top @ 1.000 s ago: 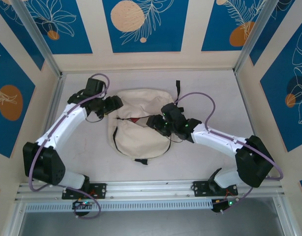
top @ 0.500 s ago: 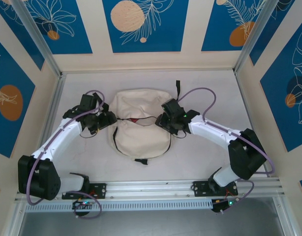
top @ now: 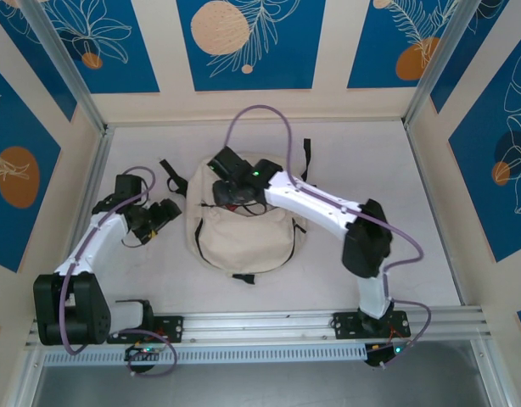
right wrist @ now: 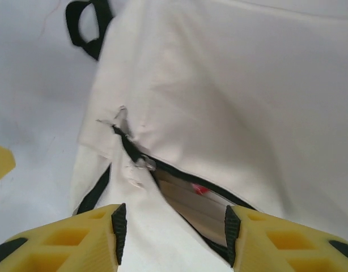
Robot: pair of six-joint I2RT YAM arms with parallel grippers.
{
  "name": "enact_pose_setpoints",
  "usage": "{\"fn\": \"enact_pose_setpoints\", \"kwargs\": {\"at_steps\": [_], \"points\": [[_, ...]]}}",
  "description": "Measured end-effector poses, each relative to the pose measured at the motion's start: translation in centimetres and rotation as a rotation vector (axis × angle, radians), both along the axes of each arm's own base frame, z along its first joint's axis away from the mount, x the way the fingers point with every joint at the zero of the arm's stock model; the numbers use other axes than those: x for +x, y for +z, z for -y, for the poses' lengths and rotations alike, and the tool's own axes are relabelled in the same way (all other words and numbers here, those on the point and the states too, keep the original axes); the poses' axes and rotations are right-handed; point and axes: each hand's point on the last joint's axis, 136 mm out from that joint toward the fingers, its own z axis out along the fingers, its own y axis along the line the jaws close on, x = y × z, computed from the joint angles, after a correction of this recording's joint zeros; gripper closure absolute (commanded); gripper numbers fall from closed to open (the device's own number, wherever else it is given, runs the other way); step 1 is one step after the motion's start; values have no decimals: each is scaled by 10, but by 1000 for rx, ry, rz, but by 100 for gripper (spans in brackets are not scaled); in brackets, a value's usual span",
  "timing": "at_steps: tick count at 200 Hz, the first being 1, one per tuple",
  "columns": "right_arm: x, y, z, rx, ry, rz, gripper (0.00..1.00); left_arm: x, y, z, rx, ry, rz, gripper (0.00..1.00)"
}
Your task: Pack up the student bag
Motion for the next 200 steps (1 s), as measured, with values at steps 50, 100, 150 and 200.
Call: {"fn": "enact_pose_setpoints", "kwargs": {"at_steps": [50,100,150,200], "points": [[16,-38,-50,-104,246,-25,43,0,13,-8,-19,37,49,3],[7,-63,-71,-134,449,-61,39,-2,22,-8,-18,31,80,0],[4,-86,-68,-185,518,-91,45,-5,28,-8,-12,21,96,0],[12,-101,-61,-226,508,-98,54,-5,28,-6,-21,13,98,0]]}}
